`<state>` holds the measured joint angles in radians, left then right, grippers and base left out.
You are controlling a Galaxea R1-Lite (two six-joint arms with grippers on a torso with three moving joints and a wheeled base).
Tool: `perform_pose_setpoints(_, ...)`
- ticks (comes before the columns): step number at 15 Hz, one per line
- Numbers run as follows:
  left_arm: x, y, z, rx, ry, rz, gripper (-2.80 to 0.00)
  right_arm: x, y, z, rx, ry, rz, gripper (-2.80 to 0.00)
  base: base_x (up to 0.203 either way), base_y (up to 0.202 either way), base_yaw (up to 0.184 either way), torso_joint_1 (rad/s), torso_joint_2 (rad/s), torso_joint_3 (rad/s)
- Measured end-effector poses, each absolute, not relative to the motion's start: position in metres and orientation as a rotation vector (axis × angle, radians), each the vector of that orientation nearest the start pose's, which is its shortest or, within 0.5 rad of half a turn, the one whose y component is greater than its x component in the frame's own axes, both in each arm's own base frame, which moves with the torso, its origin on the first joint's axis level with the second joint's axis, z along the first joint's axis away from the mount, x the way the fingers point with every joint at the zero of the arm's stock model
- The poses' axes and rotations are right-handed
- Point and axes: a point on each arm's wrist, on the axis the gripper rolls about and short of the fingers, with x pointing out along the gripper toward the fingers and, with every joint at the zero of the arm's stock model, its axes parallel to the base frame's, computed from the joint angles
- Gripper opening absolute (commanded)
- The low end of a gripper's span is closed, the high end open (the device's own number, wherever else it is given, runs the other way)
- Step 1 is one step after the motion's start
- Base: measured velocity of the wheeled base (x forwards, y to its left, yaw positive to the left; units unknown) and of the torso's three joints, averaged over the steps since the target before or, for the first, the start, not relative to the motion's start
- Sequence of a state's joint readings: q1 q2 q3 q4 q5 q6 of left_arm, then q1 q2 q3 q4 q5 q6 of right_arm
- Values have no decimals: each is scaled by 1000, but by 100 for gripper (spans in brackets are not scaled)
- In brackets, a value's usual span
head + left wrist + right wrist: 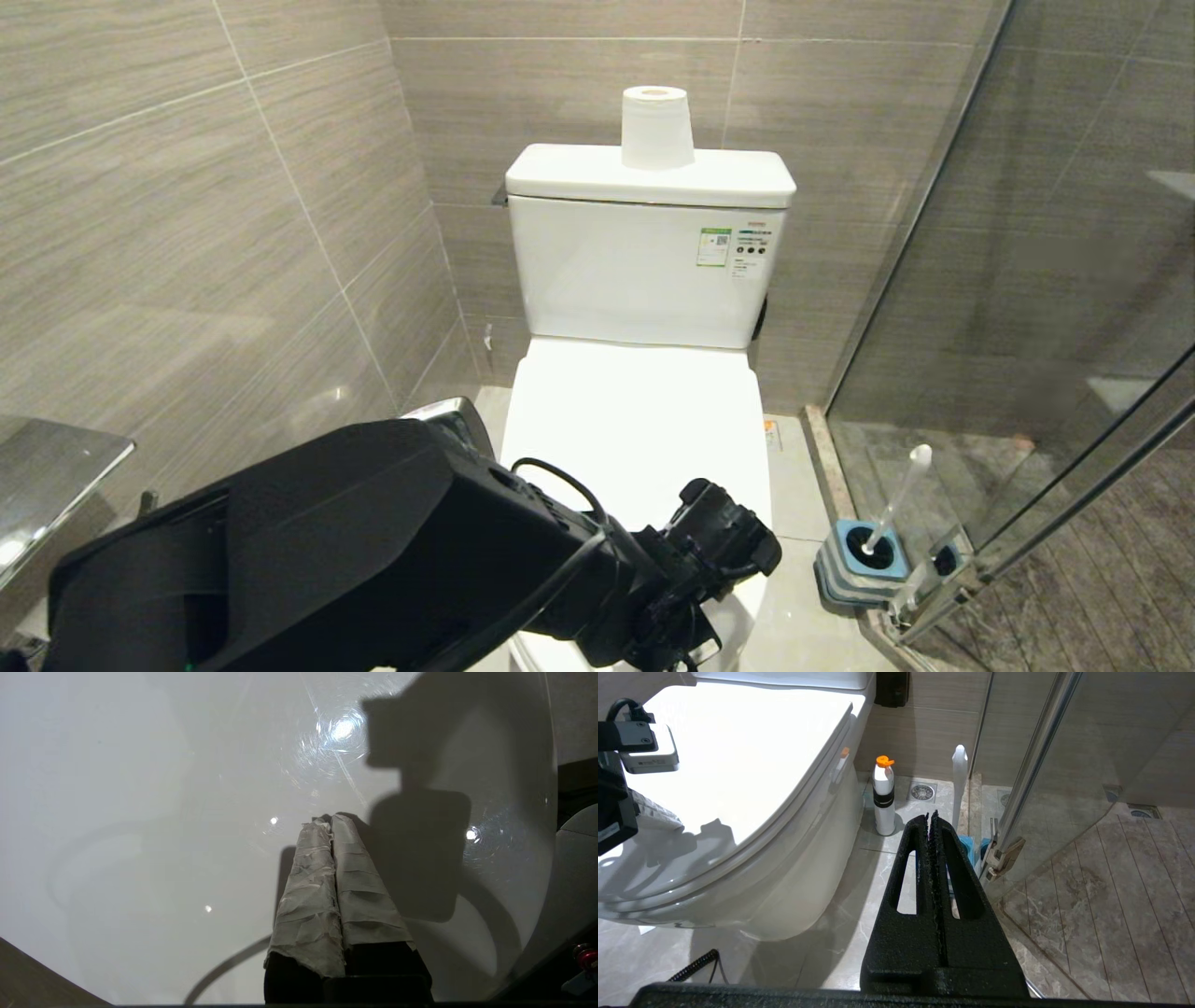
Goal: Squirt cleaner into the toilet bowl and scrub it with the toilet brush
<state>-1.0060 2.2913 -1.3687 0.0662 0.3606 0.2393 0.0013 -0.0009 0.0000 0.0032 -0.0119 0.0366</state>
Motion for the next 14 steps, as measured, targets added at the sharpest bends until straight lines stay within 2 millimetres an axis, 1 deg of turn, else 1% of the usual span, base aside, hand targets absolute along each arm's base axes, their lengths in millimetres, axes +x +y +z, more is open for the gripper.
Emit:
perform_pose_setpoints(2,231,-351,48,841,710,-669,-280,-23,0,75,37,2,-10,-280,0,0,0,0,0,0)
perform_pose_setpoints(3,232,-351,52,827,694,-640,-280,-23,0,75,37,3,-10,-280,0,0,0,0,0,0)
perform_pose_setpoints(5,234,-352,69,790,653,-598,-280,-23,0,75,37,2,-10,-280,0,0,0,0,0,0)
perform_pose_setpoints(6,237,-351,83,762,622,-586,-280,-23,0,75,37,2,-10,-280,0,0,0,0,0,0)
perform_pose_setpoints(7,242,-350,100,725,582,-569,-280,-23,0,75,37,2,-10,-280,0,0,0,0,0,0)
perform_pose_setpoints(9,253,-344,151,618,464,-522,-280,-23,0,75,37,2,-10,-280,0,0,0,0,0,0)
perform_pose_setpoints(10,258,-335,177,571,410,-497,-280,-23,0,75,37,2,-10,-280,0,0,0,0,0,0)
perform_pose_setpoints(12,264,-309,230,494,305,-434,-280,-23,0,75,37,2,-11,-280,0,0,0,0,0,0)
perform_pose_setpoints(14,261,-273,282,422,206,-371,-280,-23,0,75,36,2,-10,-280,0,0,0,0,0,0)
